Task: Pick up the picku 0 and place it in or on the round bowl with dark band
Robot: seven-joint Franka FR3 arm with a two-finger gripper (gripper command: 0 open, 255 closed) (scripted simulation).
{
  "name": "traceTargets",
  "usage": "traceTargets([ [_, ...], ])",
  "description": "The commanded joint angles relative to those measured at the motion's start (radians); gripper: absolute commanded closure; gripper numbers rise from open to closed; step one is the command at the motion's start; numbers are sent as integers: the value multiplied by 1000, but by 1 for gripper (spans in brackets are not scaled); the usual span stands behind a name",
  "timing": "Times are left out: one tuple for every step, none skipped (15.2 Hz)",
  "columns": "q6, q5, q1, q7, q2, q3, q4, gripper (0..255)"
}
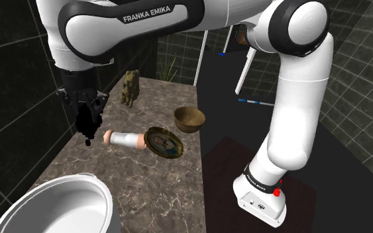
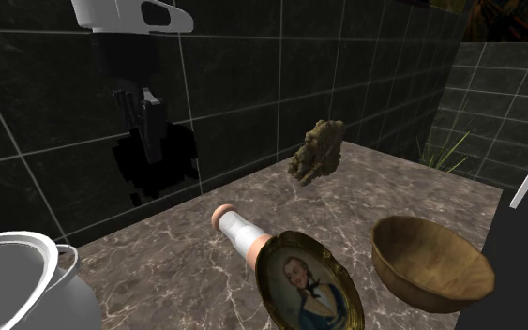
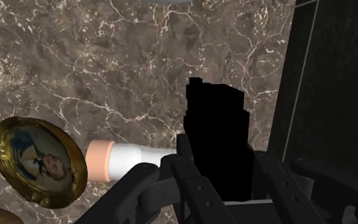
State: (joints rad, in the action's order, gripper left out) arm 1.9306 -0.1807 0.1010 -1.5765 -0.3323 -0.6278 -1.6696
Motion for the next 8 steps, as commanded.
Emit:
traceTargets([
  [27,40,-51,50,68,-2,-83,255],
  [39,61,-75,77,104,-2,-124,255],
  [50,83,-98,106,139,0,-163,255],
  [60,105,-119,135,174,3,-201,255],
  [68,127,-138,166,208,8,-237,255],
  [75,149,-156,197,242,15,-271,255],
  [82,169,-171,229,275,23,-305,255],
  [87,190,-185,261,306,33,-336,255],
])
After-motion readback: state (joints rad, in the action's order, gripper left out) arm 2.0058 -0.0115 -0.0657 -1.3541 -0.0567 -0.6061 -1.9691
